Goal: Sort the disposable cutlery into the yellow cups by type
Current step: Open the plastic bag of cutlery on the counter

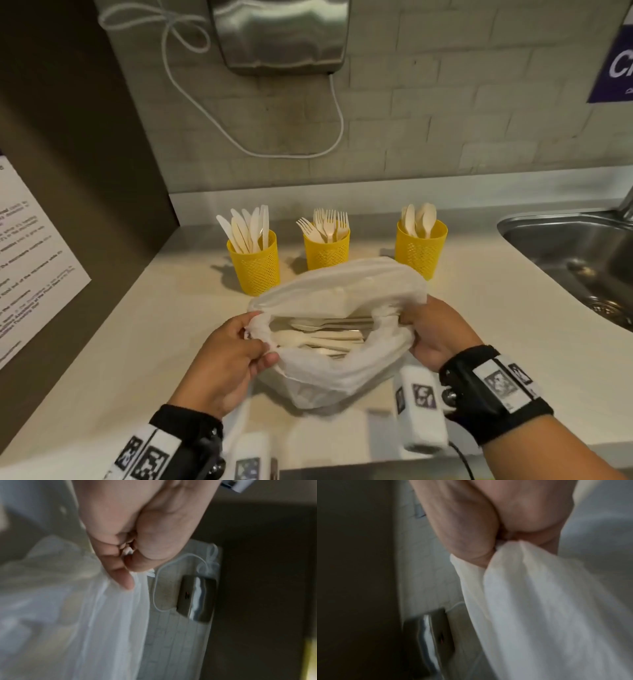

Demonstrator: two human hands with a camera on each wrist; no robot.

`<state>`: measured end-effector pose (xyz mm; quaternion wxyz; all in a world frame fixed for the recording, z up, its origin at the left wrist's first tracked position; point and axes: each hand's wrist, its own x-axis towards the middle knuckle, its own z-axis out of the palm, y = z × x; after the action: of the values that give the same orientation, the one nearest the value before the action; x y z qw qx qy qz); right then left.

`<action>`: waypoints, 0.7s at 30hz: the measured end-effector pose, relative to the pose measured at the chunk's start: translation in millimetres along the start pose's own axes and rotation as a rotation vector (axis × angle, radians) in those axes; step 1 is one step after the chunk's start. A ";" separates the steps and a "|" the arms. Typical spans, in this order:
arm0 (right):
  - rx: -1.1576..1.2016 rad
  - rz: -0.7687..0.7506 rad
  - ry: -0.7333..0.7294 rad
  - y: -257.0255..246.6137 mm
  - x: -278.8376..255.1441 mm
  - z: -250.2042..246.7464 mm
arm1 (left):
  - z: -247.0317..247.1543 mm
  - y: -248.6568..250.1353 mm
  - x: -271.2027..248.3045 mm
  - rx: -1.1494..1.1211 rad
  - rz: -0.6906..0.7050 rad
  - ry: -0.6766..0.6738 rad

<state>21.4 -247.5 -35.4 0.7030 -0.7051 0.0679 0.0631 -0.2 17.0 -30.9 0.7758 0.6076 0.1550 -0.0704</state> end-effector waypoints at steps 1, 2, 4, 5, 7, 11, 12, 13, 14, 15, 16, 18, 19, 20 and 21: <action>0.221 0.100 -0.007 0.9 0.7 -0.3 | -3.0 1.1 4.1 -0.114 -0.071 -0.012; 0.367 0.187 0.041 -1.9 1.3 -3.2 | -7.5 2.1 8.8 -0.224 -0.139 -0.014; 0.573 0.312 0.045 -12.1 -2.2 -8.7 | -18.1 2.4 19.2 -0.373 -0.257 0.001; 0.641 0.335 -0.013 -13.1 -3.4 -11.7 | -20.7 2.8 20.8 -0.379 -0.288 -0.006; 0.673 0.348 -0.151 -11.9 -8.8 -12.1 | -21.9 2.5 21.4 -0.285 -0.285 -0.026; 0.687 0.333 -0.149 -7.9 -5.2 -27.9 | -22.8 0.3 19.5 0.045 -0.124 0.021; 0.701 0.308 -0.129 -7.5 -4.5 -31.4 | -22.2 0.1 19.3 0.132 -0.096 0.058; 0.715 0.292 -0.110 -6.2 -5.9 -33.9 | -21.1 0.3 18.9 0.217 -0.077 0.089; 0.749 0.262 -0.111 -7.0 -8.7 -33.6 | -19.3 0.9 19.3 0.283 -0.063 0.110; 0.717 0.236 -0.098 -7.9 -10.3 -31.2 | -17.7 1.1 20.3 0.310 -0.046 0.124; 0.637 0.204 -0.078 -8.6 -13.0 -28.7 | -16.9 1.0 22.6 0.314 -0.031 0.128; 0.178 0.151 -0.024 -8.3 -13.4 -25.0 | -15.9 0.9 25.8 0.264 -0.030 0.125; -0.141 0.113 -0.005 -7.0 -11.0 -25.6 | -16.5 0.9 27.9 0.208 -0.040 0.123; -0.404 0.057 0.020 -5.6 -6.9 -25.9 | -17.4 1.4 29.3 0.136 -0.060 0.116; -0.604 0.021 0.067 -6.1 -4.8 -26.3 | -18.2 2.0 30.7 0.054 -0.086 0.110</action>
<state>17.6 -273.8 -28.5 0.4582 -0.8832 0.0764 0.0643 26.5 37.5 -42.9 0.7456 0.6241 0.2215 -0.0742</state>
